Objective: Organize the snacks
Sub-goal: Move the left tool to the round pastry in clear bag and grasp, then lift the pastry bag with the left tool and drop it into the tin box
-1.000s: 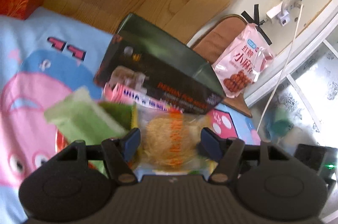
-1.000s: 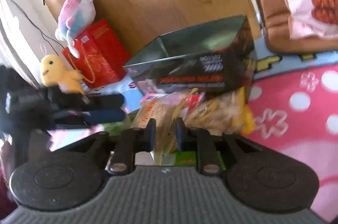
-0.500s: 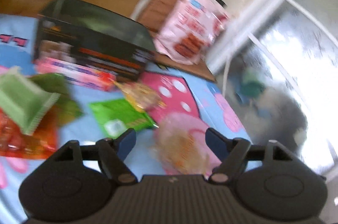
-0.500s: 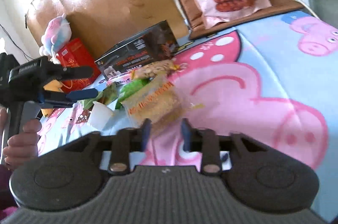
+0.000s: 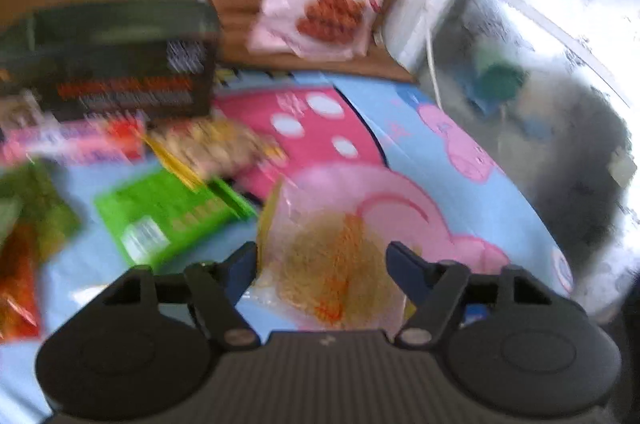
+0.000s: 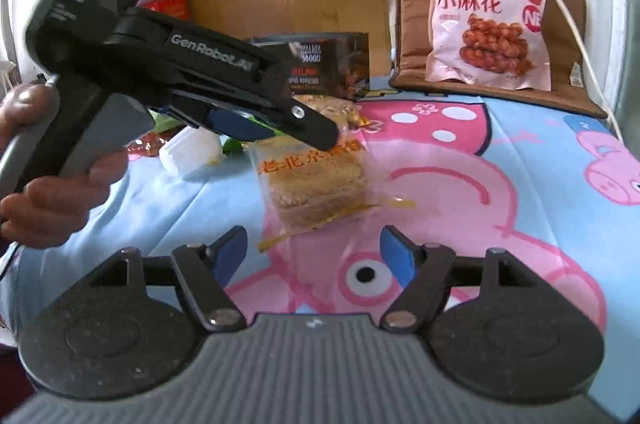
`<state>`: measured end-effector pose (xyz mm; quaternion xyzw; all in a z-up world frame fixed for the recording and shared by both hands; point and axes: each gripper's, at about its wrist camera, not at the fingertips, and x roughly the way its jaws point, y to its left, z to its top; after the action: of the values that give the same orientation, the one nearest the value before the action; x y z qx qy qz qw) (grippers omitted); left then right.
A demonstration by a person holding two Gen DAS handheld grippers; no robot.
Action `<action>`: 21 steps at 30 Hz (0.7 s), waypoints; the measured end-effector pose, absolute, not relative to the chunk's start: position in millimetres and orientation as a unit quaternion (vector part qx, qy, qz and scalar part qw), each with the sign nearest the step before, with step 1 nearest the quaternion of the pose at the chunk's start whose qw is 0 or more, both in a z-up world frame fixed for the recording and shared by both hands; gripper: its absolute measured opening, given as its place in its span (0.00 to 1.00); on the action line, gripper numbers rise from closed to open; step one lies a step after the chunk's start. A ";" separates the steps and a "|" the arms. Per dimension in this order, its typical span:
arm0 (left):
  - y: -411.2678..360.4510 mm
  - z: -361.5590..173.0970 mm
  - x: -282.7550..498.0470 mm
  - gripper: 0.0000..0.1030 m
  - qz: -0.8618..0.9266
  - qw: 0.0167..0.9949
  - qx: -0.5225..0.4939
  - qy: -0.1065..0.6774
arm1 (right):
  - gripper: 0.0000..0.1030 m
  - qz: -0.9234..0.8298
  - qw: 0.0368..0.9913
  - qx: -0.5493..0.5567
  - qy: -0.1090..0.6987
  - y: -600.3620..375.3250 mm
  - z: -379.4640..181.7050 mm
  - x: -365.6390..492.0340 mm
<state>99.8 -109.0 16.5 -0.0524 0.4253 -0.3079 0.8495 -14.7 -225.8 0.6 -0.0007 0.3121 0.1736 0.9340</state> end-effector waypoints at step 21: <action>-97.3 32.5 52.5 0.58 -0.281 0.876 -0.040 0.391 | 0.50 0.165 0.944 -0.020 0.285 -212.8 9.9 -20.4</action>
<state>52.5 -97.3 32.5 -0.0400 0.3908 -0.2814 0.8755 -20.4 -212.8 9.9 -0.0204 0.2853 0.1652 0.9439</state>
